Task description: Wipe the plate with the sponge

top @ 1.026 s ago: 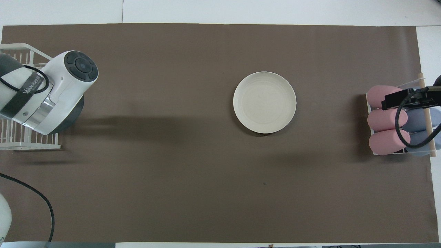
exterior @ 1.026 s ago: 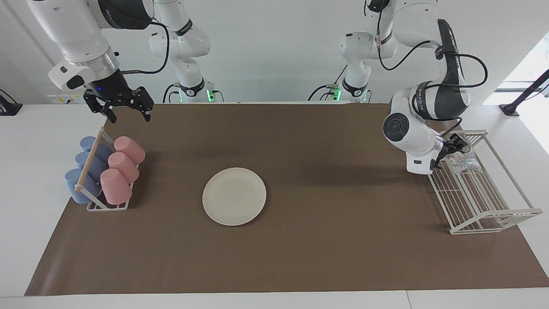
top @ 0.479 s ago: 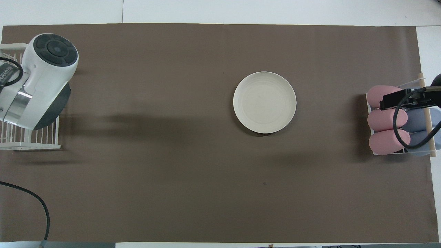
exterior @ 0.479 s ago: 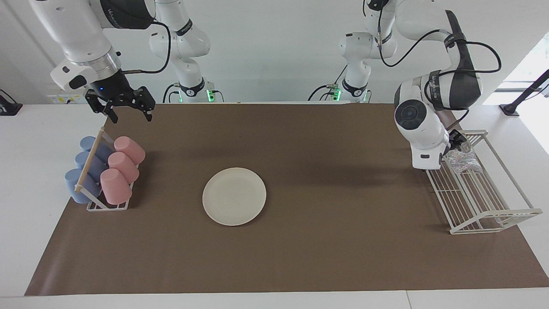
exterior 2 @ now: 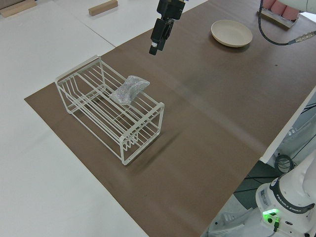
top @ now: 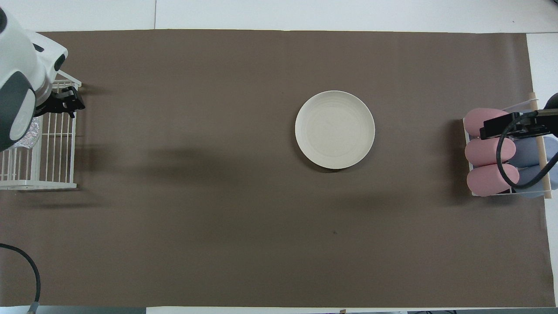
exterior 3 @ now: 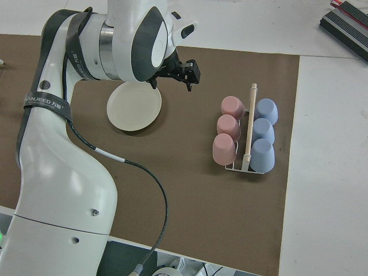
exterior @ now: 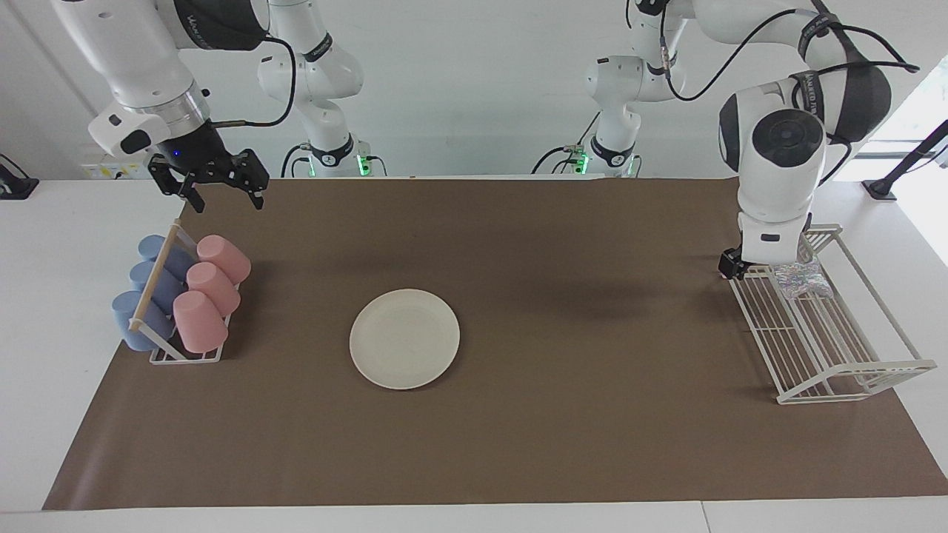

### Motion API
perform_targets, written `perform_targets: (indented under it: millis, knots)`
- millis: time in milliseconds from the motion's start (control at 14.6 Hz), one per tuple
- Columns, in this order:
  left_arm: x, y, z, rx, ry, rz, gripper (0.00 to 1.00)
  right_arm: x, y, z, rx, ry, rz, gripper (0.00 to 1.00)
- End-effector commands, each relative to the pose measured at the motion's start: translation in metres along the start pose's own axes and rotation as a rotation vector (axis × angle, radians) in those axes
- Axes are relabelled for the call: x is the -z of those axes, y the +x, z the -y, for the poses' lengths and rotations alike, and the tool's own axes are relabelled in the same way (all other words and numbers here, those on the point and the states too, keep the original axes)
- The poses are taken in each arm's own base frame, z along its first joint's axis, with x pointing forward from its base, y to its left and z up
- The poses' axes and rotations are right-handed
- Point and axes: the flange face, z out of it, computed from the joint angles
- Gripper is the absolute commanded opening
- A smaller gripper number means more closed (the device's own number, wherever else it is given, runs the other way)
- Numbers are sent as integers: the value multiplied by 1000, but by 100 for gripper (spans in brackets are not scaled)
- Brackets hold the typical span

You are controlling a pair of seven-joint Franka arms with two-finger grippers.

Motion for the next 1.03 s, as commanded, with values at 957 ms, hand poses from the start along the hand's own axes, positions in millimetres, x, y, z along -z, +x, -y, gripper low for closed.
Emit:
perform_targets:
  millis: [957]
  knots:
    - [49, -75, 56, -109, -434, 85, 100, 4, 0, 0, 19, -5, -4, 100]
